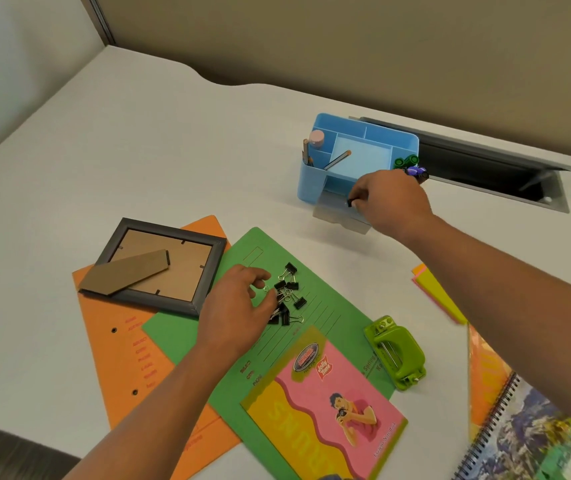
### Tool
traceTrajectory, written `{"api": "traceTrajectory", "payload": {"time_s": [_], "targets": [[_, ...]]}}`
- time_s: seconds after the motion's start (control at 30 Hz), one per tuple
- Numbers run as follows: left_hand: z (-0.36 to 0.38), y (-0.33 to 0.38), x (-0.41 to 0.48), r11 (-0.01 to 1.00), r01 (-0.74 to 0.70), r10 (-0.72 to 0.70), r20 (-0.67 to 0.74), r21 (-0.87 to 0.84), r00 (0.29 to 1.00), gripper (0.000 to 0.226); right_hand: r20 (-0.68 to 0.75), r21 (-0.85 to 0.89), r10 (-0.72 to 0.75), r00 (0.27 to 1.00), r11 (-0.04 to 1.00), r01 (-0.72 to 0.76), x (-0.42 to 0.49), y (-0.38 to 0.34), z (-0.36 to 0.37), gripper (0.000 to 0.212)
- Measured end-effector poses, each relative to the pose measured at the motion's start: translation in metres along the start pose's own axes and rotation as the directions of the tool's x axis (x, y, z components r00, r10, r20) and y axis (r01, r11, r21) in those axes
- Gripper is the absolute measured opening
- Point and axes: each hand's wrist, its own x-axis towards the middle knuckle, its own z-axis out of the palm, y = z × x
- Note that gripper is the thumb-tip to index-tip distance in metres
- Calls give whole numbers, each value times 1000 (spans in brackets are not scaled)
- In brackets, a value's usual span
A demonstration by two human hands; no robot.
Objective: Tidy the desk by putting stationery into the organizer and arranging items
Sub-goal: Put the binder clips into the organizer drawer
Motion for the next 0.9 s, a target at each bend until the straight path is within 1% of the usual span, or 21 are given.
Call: {"api": "traceTrajectory", "payload": {"time_s": [0.1, 0.2, 0.27, 0.37, 0.43, 0.5, 0.57, 0.73, 0.9], "targets": [[1, -5, -3, 1000, 11, -11, 13, 13, 1000, 25, 29, -127, -20, 999, 992, 24, 5, -7, 2, 22], [0, -10, -4, 998, 18, -20, 34, 53, 999, 26, 4, -124, -16, 1000, 992, 16, 7, -9, 2, 25], [0, -12, -5, 997, 18, -22, 48, 78, 999, 25, -49, -47, 5, 999, 999, -7, 4, -7, -1, 23], [0, -12, -7, 989, 6, -20, 91, 149, 996, 22, -157, 129, 24, 987, 992, -4, -13, -8, -8, 16], [2, -13, -10, 979, -3, -20, 111, 203, 994, 22, -222, 243, 14, 975, 969, 41, -35, -15, -10, 13], [4, -15, -13, 969, -2, -28, 117, 247, 993, 24, -241, 291, -25, 970, 952, 97, -62, -23, -6, 11], [6, -16, -16, 957, -2, -35, 121, 290, 992, 27, -179, 336, -47, 983, 936, 106, -88, -31, 5, 8], [11, -17, -17, 929, -31, -26, 149, 370, 988, 27, 16, 440, -9, 1000, 898, 1, -131, -40, 37, 5], [6, -14, -18, 914, -70, -8, 190, 399, 982, 23, 110, 496, 17, 994, 865, -70, -151, -46, 49, 4]]}}
